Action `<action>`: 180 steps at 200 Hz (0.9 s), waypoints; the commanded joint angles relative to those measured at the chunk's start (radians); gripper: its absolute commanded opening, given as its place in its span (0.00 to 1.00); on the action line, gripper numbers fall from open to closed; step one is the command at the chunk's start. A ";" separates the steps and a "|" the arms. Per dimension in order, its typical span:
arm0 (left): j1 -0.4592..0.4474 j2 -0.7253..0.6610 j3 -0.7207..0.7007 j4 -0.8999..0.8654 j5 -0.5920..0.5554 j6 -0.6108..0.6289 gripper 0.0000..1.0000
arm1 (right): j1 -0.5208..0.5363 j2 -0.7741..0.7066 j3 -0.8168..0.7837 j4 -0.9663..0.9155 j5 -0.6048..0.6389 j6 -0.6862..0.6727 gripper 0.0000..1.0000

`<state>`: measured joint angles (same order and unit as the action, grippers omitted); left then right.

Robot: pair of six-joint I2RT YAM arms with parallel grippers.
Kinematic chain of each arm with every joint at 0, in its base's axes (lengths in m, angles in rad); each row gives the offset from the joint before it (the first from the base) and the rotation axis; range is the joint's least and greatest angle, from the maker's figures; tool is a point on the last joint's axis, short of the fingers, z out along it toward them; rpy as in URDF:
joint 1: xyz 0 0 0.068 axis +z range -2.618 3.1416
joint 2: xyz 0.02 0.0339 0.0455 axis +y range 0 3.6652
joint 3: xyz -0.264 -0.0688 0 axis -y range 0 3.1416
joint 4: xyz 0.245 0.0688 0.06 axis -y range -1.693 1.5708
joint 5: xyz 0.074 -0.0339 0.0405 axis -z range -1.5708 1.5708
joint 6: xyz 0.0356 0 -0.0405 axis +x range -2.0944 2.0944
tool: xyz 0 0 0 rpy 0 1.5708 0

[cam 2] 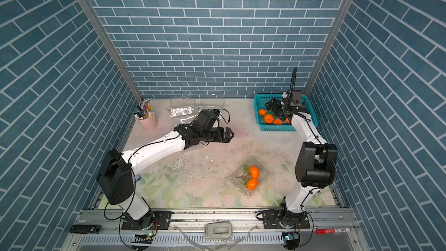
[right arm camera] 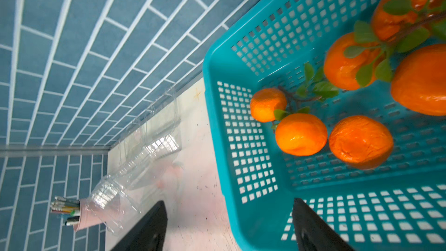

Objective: Take oranges out of containers
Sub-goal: Place the orange in the basket, then move the packing box to the center of the board.

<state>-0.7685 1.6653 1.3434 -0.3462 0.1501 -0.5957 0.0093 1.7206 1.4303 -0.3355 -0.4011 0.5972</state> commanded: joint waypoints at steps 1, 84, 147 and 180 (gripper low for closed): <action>0.008 -0.046 -0.049 -0.006 -0.011 -0.024 0.99 | 0.045 -0.087 -0.045 -0.057 0.055 -0.070 0.83; 0.002 -0.117 -0.295 0.221 0.124 -0.194 0.99 | 0.227 -0.303 -0.347 -0.175 0.200 -0.116 0.90; -0.063 -0.099 -0.445 0.387 0.152 -0.370 0.99 | 0.274 -0.362 -0.534 -0.180 0.169 -0.065 0.90; -0.130 -0.089 -0.527 0.480 0.116 -0.566 0.99 | 0.295 -0.370 -0.578 -0.155 0.132 -0.020 0.90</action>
<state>-0.8562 1.5574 0.8719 0.0204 0.2886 -0.9817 0.2859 1.3781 0.8703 -0.5007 -0.2409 0.5316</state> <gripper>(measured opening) 0.994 0.902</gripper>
